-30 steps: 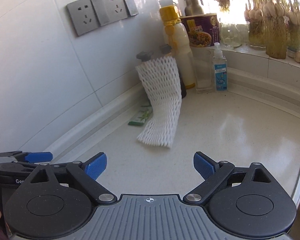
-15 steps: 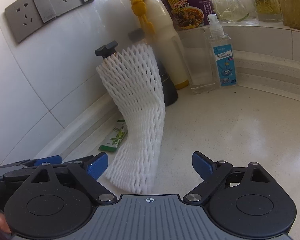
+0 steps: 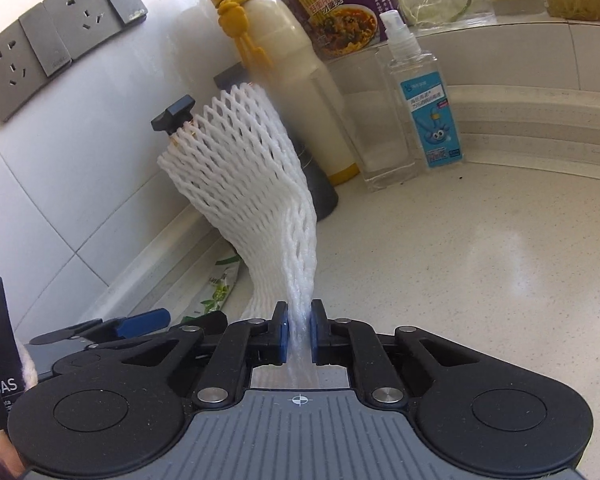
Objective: Collect trash
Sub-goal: 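Grasp the green sachet with the left tool while the right tool grasps the white foam net, then lift the sachet and foam net and carry both down over the bin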
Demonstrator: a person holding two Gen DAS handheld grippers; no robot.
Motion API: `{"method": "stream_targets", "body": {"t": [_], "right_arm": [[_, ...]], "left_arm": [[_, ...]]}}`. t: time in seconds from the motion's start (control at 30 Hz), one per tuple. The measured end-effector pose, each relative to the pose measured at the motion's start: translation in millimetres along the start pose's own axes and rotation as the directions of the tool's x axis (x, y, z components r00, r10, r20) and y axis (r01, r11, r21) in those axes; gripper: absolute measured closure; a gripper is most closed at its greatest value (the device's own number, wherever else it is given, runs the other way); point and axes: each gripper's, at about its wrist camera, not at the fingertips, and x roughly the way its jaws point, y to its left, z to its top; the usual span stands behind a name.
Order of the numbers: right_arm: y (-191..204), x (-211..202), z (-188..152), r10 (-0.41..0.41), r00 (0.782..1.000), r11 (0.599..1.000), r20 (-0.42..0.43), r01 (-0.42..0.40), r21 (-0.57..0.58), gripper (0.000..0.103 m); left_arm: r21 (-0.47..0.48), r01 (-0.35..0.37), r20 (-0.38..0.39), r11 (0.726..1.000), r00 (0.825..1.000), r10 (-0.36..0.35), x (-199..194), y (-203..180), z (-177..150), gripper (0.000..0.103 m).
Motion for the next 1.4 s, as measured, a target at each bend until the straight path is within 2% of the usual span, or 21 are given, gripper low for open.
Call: {"method": "stream_targets", "body": {"t": [0.17, 0.23, 0.27, 0.33, 0.5, 0.53, 0.6, 0.77, 0.8, 0.87, 0.9, 1.13, 1.4], "right_arm": [[-7.6, -8.7, 1.6, 0.009, 1.000, 1.000, 0.013, -0.009, 0.006, 0.093], [-9.1, -7.8, 2.1, 0.013, 1.000, 1.000, 0.002, -0.013, 0.012, 0.086], [-10.0, -7.6, 1.9, 0.019, 1.000, 1.000, 0.000, -0.019, 0.018, 0.086], [-11.9, -5.3, 2.6, 0.033, 0.999, 0.999, -0.008, -0.033, 0.033, 0.083], [-14.1, 1.1, 3.2, 0.047, 0.999, 0.997, -0.013, -0.046, 0.059, 0.072], [-14.4, 2.4, 3.3, 0.046, 0.999, 0.997, -0.013, -0.045, 0.065, 0.070], [-16.0, 5.5, 3.4, 0.049, 0.999, 0.995, -0.017, -0.048, 0.085, 0.069], [-18.1, 10.8, 2.3, 0.062, 0.998, 0.991, -0.015, -0.060, 0.116, 0.070], [-17.8, 11.2, 2.2, 0.060, 0.998, 0.992, -0.016, -0.058, 0.115, 0.073], [-16.8, 10.8, 1.9, 0.058, 0.998, 0.993, -0.021, -0.056, 0.106, 0.086], [-16.4, 9.4, 1.9, 0.061, 0.998, 0.993, -0.019, -0.058, 0.104, 0.091], [-9.0, -18.2, 6.9, 0.079, 0.997, 0.992, 0.021, -0.081, 0.102, 0.092], [5.7, -63.3, 7.5, 0.060, 0.997, 0.992, 0.043, -0.064, 0.111, 0.093]], "left_arm": [[-0.019, 0.016, -0.006, 1.000, 1.000, -0.016, 3.4, -1.2, 4.9, 0.039], [-0.020, 0.032, -0.005, 0.999, 0.999, -0.032, 4.0, -3.6, 6.4, 0.044], [-0.025, 0.040, -0.006, 0.999, 0.999, -0.040, 4.5, -3.9, 7.6, 0.046], [-0.034, 0.050, -0.008, 0.998, 0.999, -0.050, 5.1, -4.3, 9.5, 0.056], [-0.041, 0.040, -0.014, 0.998, 0.999, -0.040, 4.2, -6.6, 12.8, 0.059], [-0.043, 0.040, -0.011, 0.998, 0.999, -0.040, 5.3, -6.5, 12.6, 0.064], [-0.042, 0.031, -0.007, 0.999, 0.999, -0.032, 5.0, -9.4, 12.4, 0.066], [-0.041, 0.014, 0.003, 0.999, 1.000, -0.014, 6.1, -16.3, 12.7, 0.070], [-0.043, 0.010, 0.007, 0.999, 1.000, -0.010, 6.2, -17.6, 13.1, 0.071], [-0.042, 0.005, 0.012, 0.999, 1.000, -0.004, 3.8, -19.7, 11.7, 0.075], [-0.041, 0.007, 0.011, 0.999, 1.000, -0.007, 4.0, -21.2, 11.9, 0.088], [-0.050, 0.014, 0.017, 0.999, 1.000, -0.013, -8.4, -25.4, 12.5, 0.091], [-0.062, 0.055, 0.019, 0.997, 0.998, -0.054, -50.0, -31.5, 9.6, 0.091]]}}
